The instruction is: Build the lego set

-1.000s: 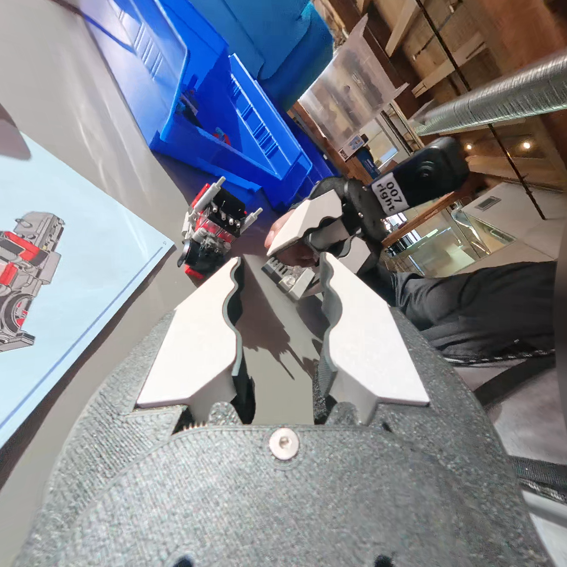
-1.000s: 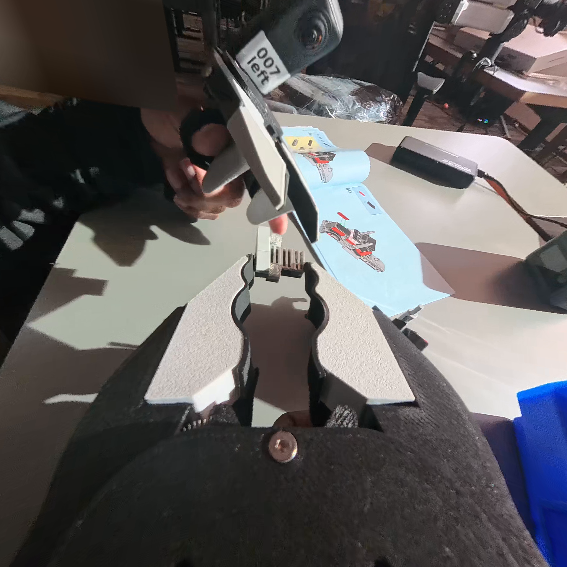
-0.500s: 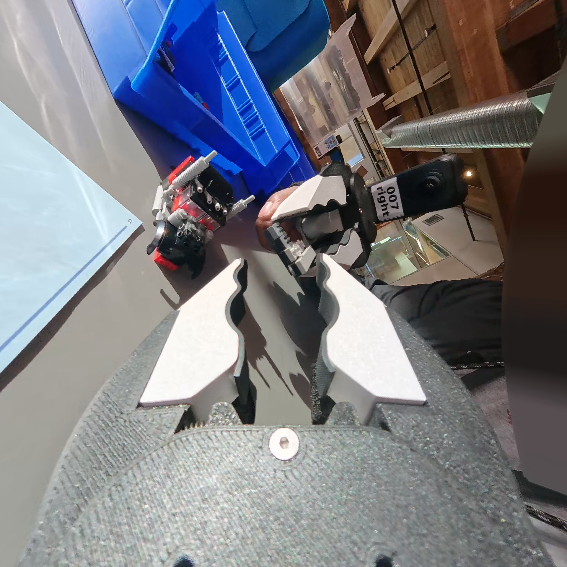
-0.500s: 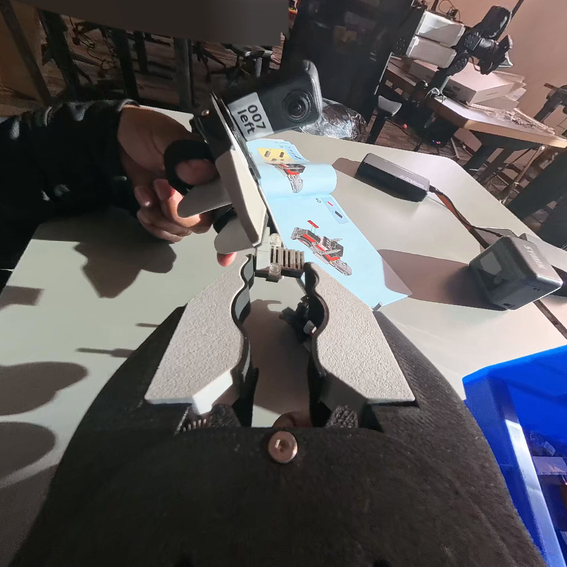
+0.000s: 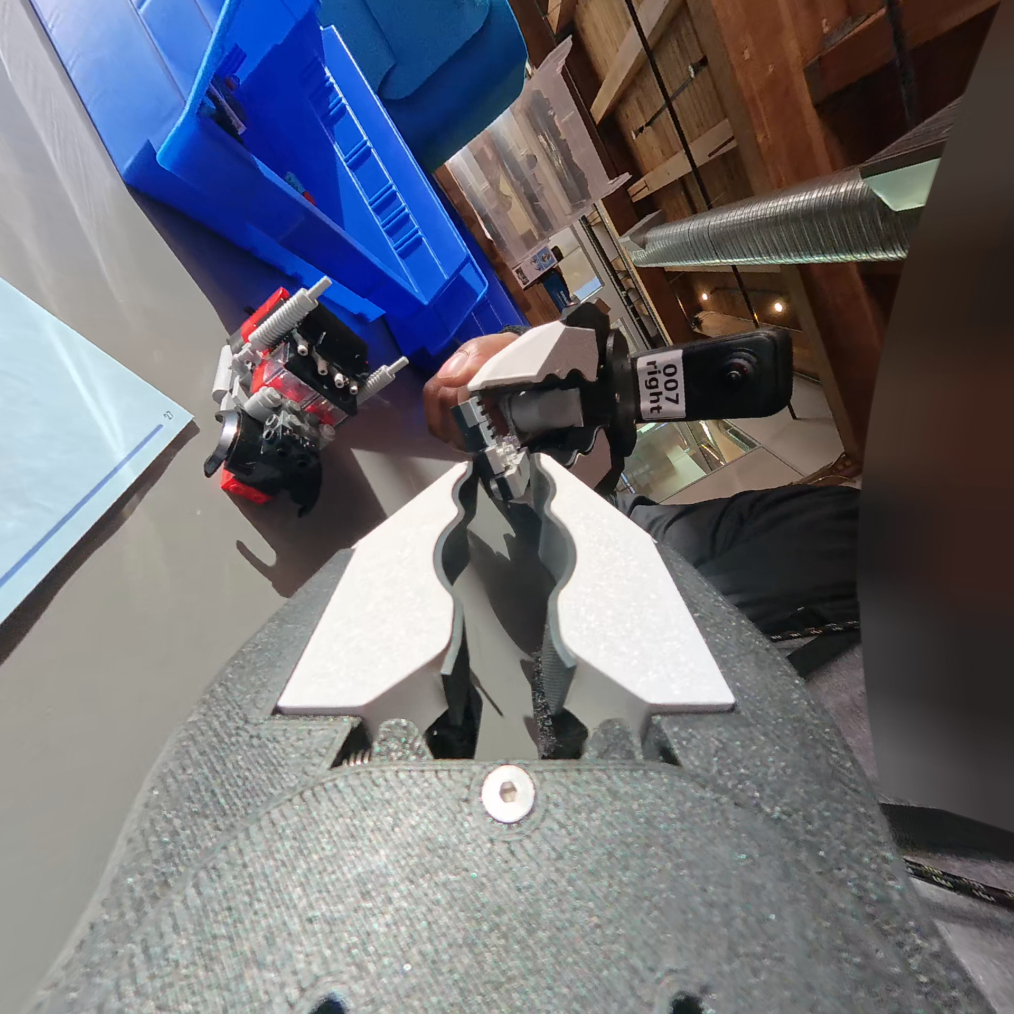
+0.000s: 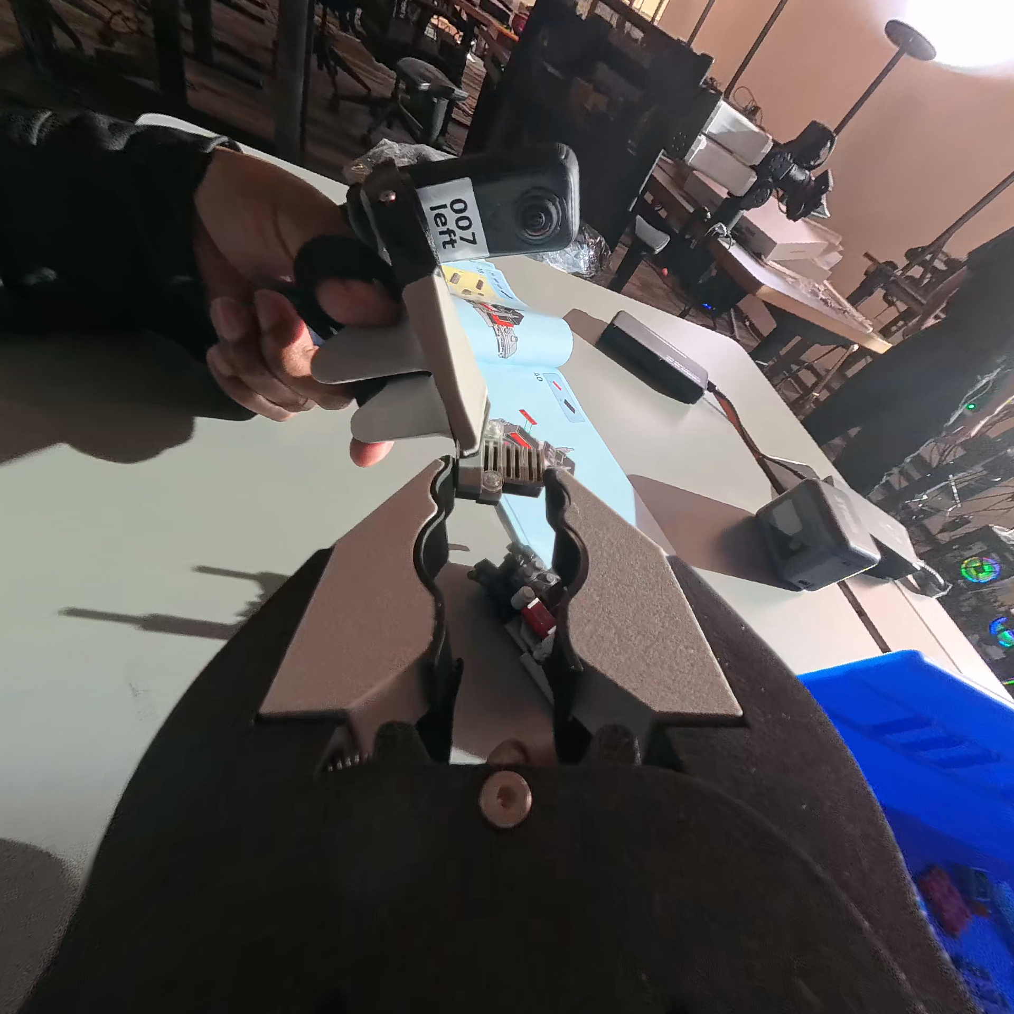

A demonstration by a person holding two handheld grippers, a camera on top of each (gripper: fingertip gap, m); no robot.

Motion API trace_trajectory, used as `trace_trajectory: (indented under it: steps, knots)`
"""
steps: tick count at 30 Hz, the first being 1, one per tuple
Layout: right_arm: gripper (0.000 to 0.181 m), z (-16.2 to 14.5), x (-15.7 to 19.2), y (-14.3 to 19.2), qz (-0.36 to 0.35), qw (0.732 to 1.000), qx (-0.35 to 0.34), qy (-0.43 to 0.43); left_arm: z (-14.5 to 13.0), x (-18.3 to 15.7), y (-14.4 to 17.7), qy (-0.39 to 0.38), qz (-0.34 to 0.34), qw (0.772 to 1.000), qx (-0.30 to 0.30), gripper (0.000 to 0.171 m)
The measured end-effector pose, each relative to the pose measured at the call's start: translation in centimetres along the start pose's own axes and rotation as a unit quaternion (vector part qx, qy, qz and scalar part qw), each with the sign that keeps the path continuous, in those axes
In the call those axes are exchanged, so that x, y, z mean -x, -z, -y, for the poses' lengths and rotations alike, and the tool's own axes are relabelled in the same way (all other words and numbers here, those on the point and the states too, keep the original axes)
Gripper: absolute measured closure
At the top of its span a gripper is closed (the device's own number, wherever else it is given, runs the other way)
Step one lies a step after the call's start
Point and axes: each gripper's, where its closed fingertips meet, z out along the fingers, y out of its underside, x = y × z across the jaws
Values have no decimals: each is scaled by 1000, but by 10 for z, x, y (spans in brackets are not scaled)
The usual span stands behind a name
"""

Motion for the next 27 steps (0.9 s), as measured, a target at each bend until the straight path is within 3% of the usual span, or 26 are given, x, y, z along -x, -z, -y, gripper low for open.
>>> trace_trajectory:
  steps: [17, 27]
  knots:
    - [146, 26, 0, 13, -15, 997, -63, 43, 2, -20, 0, -60, -44, 997, -9, 155]
    - [146, 43, 0, 22, 14, 992, -117, -44, 6, -31, 2, -91, -64, 994, -22, 156]
